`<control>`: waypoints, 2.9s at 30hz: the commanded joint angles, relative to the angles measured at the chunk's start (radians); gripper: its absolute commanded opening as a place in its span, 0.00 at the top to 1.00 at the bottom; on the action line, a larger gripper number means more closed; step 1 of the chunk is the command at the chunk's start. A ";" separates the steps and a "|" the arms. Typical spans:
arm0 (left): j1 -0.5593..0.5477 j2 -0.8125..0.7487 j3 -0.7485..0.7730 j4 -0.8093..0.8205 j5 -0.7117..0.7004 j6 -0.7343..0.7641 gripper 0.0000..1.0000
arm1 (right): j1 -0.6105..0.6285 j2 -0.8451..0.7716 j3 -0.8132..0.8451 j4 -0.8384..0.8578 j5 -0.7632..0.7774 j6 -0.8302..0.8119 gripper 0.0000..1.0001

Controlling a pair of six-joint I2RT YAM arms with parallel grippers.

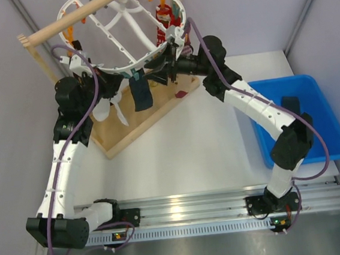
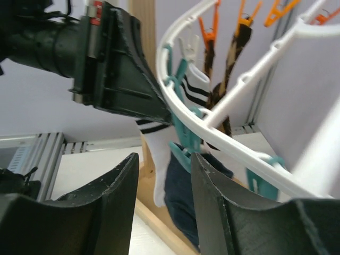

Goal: Clip the socks to the hanger
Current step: Open the clamp at the hanger.

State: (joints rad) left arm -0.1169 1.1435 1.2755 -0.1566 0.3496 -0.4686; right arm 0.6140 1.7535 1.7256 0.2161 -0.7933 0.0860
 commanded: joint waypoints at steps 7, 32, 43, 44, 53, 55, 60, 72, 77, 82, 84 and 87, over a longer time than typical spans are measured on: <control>-0.024 0.021 0.080 0.006 0.003 0.019 1.00 | 0.133 0.023 0.103 -0.011 0.086 -0.012 0.64; -0.006 -0.116 0.009 -0.061 -0.092 0.032 0.74 | 0.124 0.153 0.101 0.014 0.414 -0.170 0.64; 0.045 -0.157 -0.021 -0.095 -0.127 0.019 0.62 | 0.096 0.178 0.140 0.025 0.566 -0.149 0.63; 0.045 -0.153 -0.021 -0.089 -0.120 0.018 0.62 | 0.087 0.185 0.153 0.017 0.571 -0.143 0.62; 0.043 -0.091 -0.021 -0.002 -0.045 -0.008 0.62 | 0.055 0.170 0.129 0.031 0.445 -0.112 0.63; 0.043 -0.067 -0.010 0.002 -0.035 -0.025 0.62 | 0.050 0.158 0.109 0.054 0.395 -0.111 0.63; 0.042 -0.036 0.004 0.037 -0.023 -0.039 0.62 | 0.047 0.112 0.036 0.075 0.275 -0.132 0.62; 0.034 -0.018 0.021 0.045 -0.018 -0.038 0.62 | 0.043 0.034 -0.104 0.088 0.134 -0.218 0.52; 0.034 -0.011 0.025 0.045 -0.024 -0.038 0.62 | 0.036 0.024 -0.123 0.083 0.086 -0.242 0.48; 0.034 -0.010 0.027 0.042 -0.024 -0.038 0.62 | 0.021 0.034 -0.126 0.149 0.100 -0.204 0.48; 0.034 -0.008 0.027 0.042 -0.021 -0.038 0.62 | 0.016 0.041 -0.120 0.176 0.095 -0.192 0.48; 0.034 -0.010 0.027 0.040 -0.014 -0.039 0.62 | 0.013 0.054 -0.106 0.215 0.074 -0.167 0.49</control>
State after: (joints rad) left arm -0.0803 1.1351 1.2602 -0.1776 0.3244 -0.5034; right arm 0.6418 1.8347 1.5970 0.3195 -0.6811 -0.1085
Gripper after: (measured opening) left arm 0.383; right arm 0.514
